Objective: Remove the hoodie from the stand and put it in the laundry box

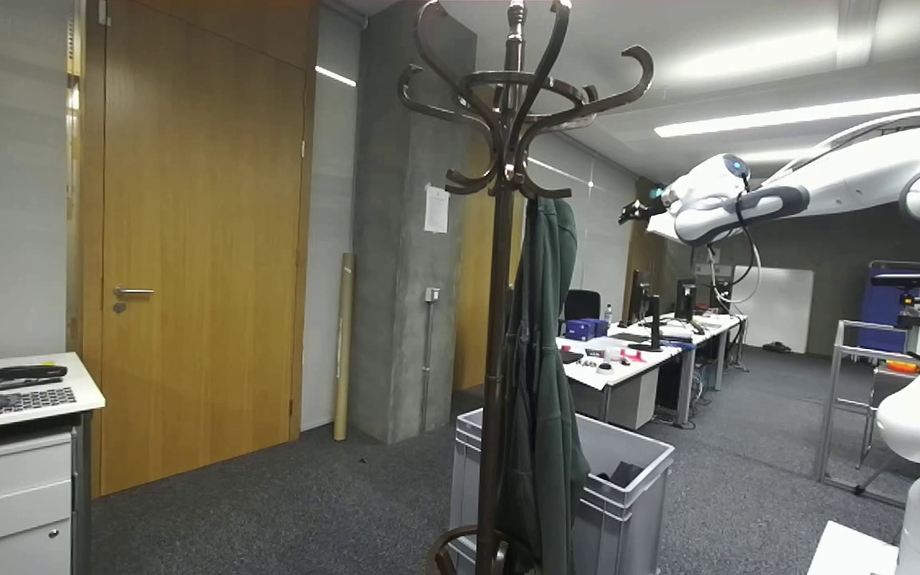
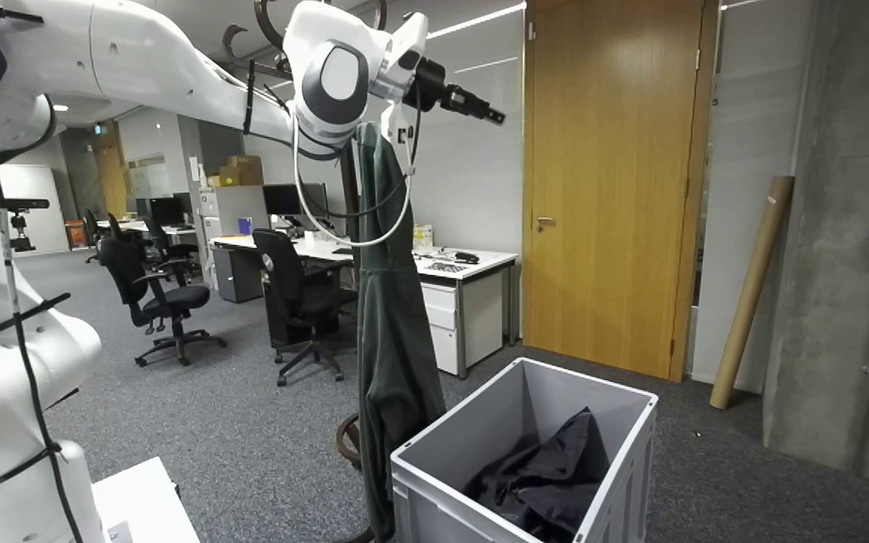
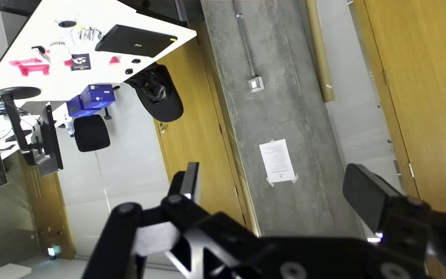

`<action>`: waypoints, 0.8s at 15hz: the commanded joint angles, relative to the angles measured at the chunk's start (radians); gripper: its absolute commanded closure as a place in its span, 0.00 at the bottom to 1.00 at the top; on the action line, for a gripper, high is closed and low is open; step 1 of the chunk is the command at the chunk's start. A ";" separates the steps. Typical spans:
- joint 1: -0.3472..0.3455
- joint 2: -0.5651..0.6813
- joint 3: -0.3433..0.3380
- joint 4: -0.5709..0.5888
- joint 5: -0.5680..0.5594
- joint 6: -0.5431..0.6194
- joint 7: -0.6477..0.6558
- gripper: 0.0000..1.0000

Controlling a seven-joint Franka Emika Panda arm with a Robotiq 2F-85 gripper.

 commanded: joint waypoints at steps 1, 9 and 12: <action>0.011 -0.108 -0.020 -0.026 0.054 -0.058 0.001 0.00; -0.020 -0.326 -0.061 -0.039 -0.069 -0.318 0.012 0.00; -0.004 -0.368 -0.075 -0.027 -0.144 -0.457 -0.023 0.00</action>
